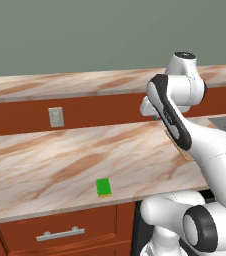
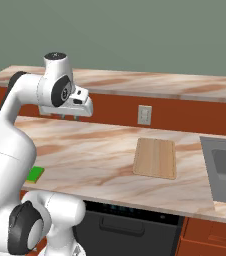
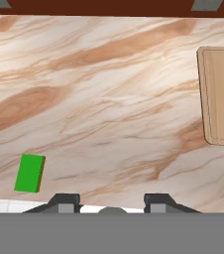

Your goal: Pick up the sponge from the counter and clean the cutting board by briefly scrubbing or pressing down on the cutting board. Once finished, release the sponge.

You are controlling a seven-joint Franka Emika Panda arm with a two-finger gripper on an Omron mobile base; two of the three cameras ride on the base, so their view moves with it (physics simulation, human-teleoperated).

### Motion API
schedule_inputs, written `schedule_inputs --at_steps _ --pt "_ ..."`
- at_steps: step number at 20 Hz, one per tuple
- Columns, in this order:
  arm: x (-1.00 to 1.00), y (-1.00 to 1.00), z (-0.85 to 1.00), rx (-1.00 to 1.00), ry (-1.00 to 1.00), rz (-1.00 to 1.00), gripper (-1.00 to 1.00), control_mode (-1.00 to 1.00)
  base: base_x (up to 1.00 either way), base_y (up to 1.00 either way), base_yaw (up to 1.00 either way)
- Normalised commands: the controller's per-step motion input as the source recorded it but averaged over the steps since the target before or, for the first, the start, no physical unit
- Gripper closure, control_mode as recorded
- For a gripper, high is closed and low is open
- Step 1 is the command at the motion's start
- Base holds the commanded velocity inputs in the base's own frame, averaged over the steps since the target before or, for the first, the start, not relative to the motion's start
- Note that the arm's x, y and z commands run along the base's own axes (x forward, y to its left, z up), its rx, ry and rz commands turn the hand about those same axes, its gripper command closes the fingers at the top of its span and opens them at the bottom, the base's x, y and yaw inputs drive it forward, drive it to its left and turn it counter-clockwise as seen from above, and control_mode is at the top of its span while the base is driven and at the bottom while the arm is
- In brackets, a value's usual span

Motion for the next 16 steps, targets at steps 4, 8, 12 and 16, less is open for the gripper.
schedule_inputs --at_steps 4,8,12,16 --pt "-0.14 0.0 0.0 0.0 0.0 0.0 -1.0 -1.0 0.0 0.0 0.0" --pt "-0.21 0.35 -0.17 0.02 0.0 0.02 -1.0 -1.0 0.0 0.0 0.0" --pt "-0.17 0.72 -0.36 0.03 0.0 0.0 -1.0 -1.0 0.0 0.0 0.0" --pt "-0.03 0.98 -0.44 0.02 0.01 0.0 -1.0 -1.0 0.0 0.0 0.0"
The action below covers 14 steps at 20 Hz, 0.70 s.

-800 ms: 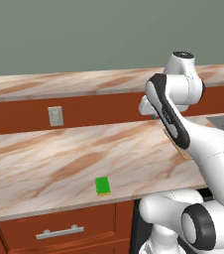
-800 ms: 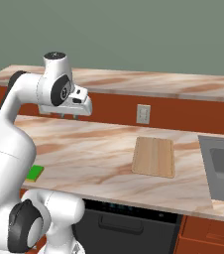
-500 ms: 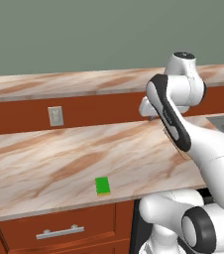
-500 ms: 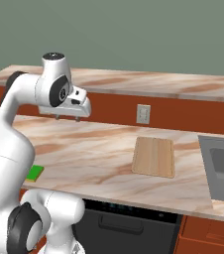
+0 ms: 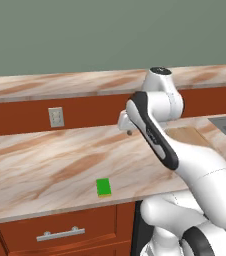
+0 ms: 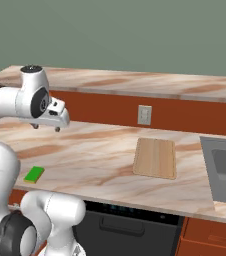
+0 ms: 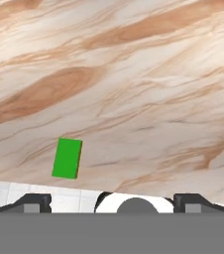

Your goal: Pick up the sponge from the counter and clean the cutting board by briefly scrubbing or pressing down on the cutting board. Once finished, release the sponge.

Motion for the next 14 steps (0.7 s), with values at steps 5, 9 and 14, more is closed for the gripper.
schedule_inputs --at_steps 5,9,14 --pt "0.0 0.92 -0.44 0.01 0.03 0.0 -1.0 -1.0 0.0 0.0 0.0" --pt "0.0 0.69 -0.51 0.0 0.15 0.0 -1.0 -1.0 0.0 0.0 0.0" --pt "0.0 0.34 -0.48 0.0 0.16 0.0 -1.0 -1.0 0.0 0.0 0.0"
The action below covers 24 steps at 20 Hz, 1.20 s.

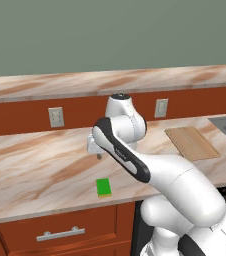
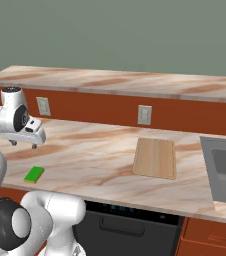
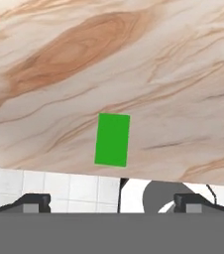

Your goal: Pick up the sponge from the counter and clean the cutting board by briefly scrubbing or pressing down on the cutting board. Once finished, release the sponge.

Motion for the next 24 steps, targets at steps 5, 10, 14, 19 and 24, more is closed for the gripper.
schedule_inputs --at_steps 5,10,14,19,24 --pt "0.0 0.08 -0.37 0.0 0.07 0.0 -1.0 -1.0 0.0 0.0 0.0" --pt "-0.04 0.0 -0.39 -0.02 0.01 0.0 -1.0 -1.0 0.0 0.0 0.0" --pt "-0.08 0.0 -0.41 -0.11 0.0 0.0 -1.0 -1.0 0.0 0.0 0.0" --pt "0.0 0.0 -0.42 -0.08 0.0 0.0 -1.0 -1.0 0.0 0.0 0.0" --pt "0.03 0.0 -0.36 0.0 0.0 0.0 -1.0 -1.0 0.0 0.0 0.0"
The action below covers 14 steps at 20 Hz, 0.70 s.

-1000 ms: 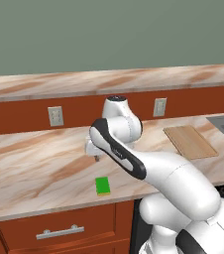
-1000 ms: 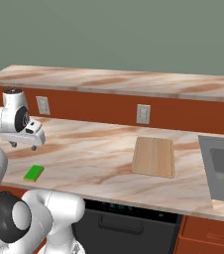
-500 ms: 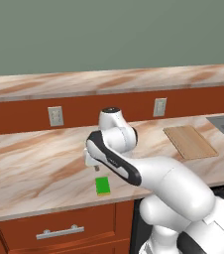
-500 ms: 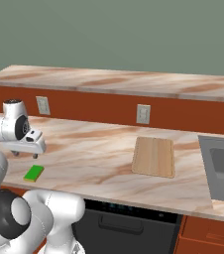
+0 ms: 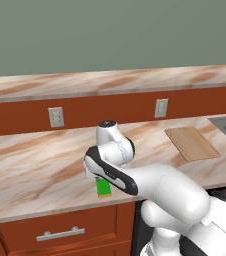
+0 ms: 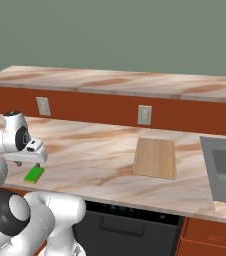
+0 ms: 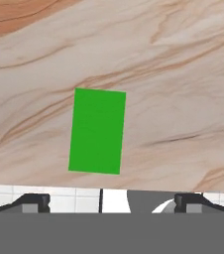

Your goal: Pick up the sponge from the counter and clean the cutting board by briefly scrubbing or pressing down on the cutting board. Once finished, release the sponge.

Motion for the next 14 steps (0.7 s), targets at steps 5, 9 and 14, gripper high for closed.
schedule_inputs --at_steps 5,9,14 --pt "0.01 0.0 -0.23 0.0 0.0 0.0 -1.0 -1.0 0.0 0.0 0.0" --pt "0.0 0.02 -0.34 0.0 0.0 0.0 -1.0 -1.0 0.0 0.0 0.0" --pt "0.04 0.13 -0.27 0.0 0.0 0.0 -1.0 -1.0 0.0 0.0 0.0"
